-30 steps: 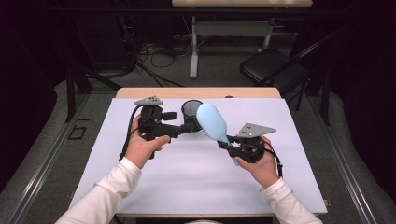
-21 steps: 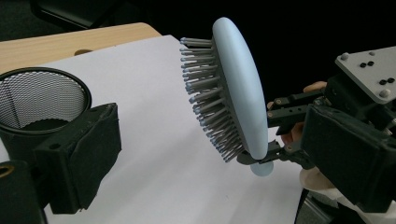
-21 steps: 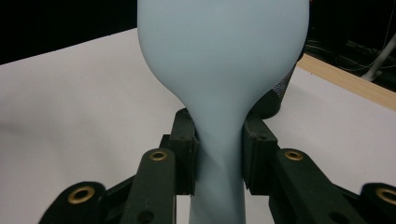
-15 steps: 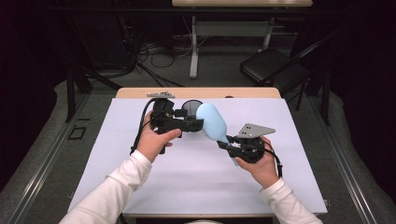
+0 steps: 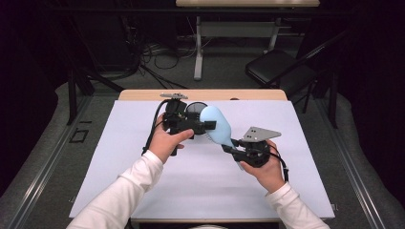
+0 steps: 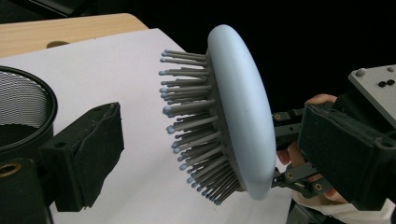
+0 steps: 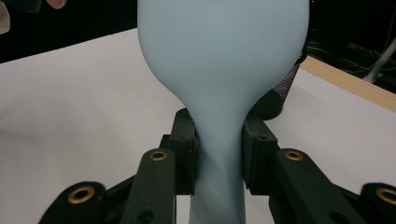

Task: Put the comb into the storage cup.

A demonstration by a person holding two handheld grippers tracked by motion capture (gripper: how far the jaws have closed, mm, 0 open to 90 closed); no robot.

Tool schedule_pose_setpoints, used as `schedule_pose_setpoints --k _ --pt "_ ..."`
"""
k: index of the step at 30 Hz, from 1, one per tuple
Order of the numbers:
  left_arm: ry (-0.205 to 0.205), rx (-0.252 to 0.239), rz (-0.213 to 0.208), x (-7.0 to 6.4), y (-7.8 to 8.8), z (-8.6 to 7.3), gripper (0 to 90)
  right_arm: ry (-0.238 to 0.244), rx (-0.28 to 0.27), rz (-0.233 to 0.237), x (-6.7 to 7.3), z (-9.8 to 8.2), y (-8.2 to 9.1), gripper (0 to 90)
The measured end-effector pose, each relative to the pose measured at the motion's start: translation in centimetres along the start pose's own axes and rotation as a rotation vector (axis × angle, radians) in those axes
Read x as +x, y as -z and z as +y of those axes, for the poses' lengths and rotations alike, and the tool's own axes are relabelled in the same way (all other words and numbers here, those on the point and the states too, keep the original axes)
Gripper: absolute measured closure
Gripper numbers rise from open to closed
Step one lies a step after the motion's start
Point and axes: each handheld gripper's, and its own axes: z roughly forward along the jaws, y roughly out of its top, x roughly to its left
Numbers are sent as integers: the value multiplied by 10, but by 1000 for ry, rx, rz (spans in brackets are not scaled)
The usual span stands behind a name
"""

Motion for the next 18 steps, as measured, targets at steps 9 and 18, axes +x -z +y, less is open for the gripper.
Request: schedule_pose_setpoints --k 9,18 --pt "5 15 -1 -2 -9 0 101 6 -1 3 1 0 -1 697" --pt "24 13 -10 -1 -14 0 148 8 -2 1 2 0 -1 697"
